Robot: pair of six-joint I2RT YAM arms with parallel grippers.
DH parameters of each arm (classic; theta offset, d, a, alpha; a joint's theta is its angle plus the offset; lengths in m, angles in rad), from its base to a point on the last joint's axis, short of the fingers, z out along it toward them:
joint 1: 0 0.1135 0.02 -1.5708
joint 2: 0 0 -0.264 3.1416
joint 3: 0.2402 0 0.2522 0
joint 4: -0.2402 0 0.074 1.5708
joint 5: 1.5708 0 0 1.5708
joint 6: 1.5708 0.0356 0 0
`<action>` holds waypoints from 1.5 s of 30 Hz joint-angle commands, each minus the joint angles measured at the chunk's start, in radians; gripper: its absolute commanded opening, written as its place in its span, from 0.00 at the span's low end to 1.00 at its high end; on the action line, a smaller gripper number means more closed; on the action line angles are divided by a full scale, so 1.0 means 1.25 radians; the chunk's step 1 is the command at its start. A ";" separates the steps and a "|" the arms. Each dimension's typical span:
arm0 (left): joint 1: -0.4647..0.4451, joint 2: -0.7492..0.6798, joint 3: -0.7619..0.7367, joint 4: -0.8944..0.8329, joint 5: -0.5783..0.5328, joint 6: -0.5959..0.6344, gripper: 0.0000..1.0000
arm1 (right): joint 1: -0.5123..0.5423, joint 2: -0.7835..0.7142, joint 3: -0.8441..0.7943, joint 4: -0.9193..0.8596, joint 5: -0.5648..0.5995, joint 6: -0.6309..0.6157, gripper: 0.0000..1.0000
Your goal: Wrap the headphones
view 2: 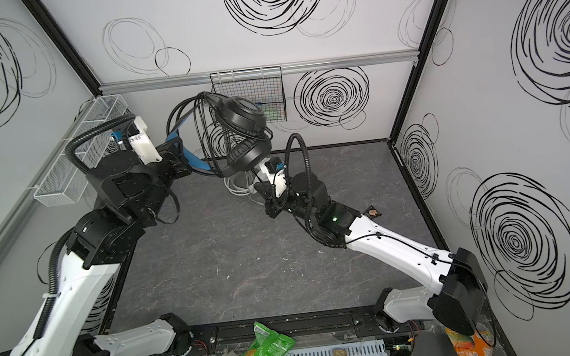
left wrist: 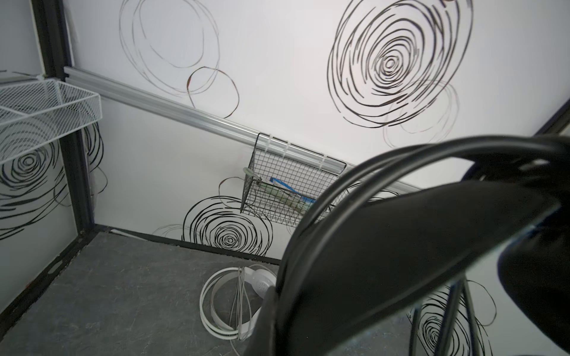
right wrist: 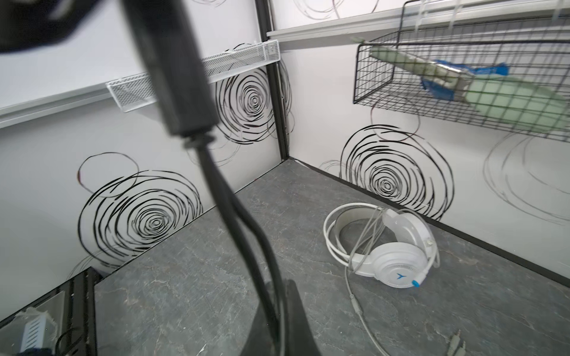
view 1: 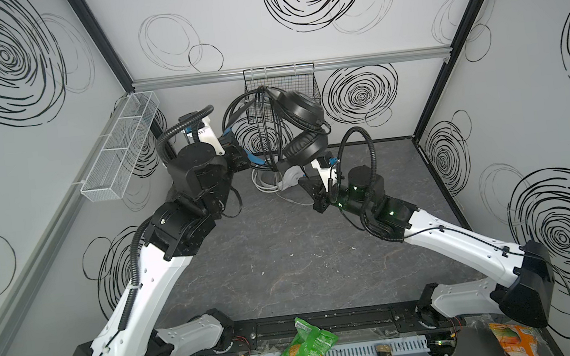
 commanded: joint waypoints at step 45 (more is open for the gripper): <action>-0.043 -0.074 -0.353 0.037 -0.058 -0.005 0.00 | 0.216 0.208 0.482 -0.442 0.433 -0.322 0.00</action>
